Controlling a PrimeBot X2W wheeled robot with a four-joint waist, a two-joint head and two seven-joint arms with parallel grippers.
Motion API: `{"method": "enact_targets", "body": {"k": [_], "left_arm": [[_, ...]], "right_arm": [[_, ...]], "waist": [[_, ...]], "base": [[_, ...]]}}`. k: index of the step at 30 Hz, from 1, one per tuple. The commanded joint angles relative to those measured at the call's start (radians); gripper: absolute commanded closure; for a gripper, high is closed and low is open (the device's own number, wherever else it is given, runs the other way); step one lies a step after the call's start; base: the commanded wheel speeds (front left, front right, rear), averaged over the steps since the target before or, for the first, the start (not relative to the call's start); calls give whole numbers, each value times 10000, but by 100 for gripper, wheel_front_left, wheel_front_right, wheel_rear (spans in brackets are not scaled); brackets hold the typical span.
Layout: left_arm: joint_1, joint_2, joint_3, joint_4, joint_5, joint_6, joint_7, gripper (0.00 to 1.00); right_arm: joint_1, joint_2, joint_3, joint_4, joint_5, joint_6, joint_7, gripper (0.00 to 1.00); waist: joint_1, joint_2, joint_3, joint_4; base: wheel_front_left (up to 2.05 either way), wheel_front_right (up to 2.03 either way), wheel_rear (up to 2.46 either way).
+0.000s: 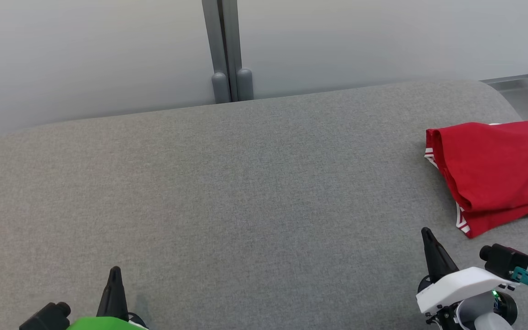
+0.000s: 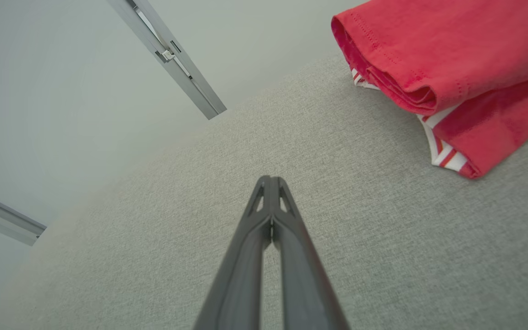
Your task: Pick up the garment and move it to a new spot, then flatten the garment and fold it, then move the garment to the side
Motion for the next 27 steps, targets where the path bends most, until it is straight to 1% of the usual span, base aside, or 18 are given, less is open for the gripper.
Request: {"method": "enact_targets", "body": {"k": [1, 27], "left_arm": [[-315, 27, 104, -147, -365, -64, 93, 100], [-869, 41, 552, -193, -3338, -193, 986, 100]], "right_arm": [[-172, -42, -78, -220, 430, -3, 91, 100], [-200, -66, -490, -631, 3889, -6, 984, 100]], "waist": [[0, 0, 3, 6], [0, 0, 45, 92]], "base": [[0, 0, 0], [0, 0, 0]]}}
